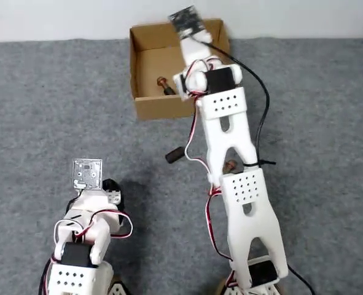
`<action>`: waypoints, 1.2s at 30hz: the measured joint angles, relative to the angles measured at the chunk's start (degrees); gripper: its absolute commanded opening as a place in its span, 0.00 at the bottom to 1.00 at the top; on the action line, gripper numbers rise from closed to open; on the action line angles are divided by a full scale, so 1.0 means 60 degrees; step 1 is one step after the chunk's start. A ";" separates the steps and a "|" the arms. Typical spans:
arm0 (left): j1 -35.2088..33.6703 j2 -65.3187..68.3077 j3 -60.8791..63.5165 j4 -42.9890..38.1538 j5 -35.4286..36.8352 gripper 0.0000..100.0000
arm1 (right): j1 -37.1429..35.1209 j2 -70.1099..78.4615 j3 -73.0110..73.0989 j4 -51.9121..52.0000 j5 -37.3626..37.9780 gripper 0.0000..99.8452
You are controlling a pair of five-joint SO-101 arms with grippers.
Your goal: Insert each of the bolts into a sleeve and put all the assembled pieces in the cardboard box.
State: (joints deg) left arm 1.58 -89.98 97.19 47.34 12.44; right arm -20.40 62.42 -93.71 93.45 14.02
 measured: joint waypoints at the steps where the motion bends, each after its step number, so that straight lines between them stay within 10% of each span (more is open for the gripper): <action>1: 0.0000 0.0000 0.0000 0.0000 0.0000 0.01 | -0.0088 0.0000 -0.0029 0.0410 0.0337 0.02; 12: 0.0000 0.0000 0.0000 0.0000 0.0000 0.01 | -0.0674 -0.0689 0.0527 0.1172 0.3810 0.14; 23: -0.0264 -0.0029 0.0000 -0.0015 0.0000 0.01 | -0.1172 -0.2667 0.5612 0.1172 0.5084 0.24; 36: -0.0396 -0.0029 0.0000 -0.0015 -0.0015 0.01 | -0.1582 -0.2110 0.5905 0.1172 0.5714 0.24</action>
State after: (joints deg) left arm -0.79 -90.15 97.19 47.25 12.35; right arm -29.89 49.76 -58.29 100.48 48.31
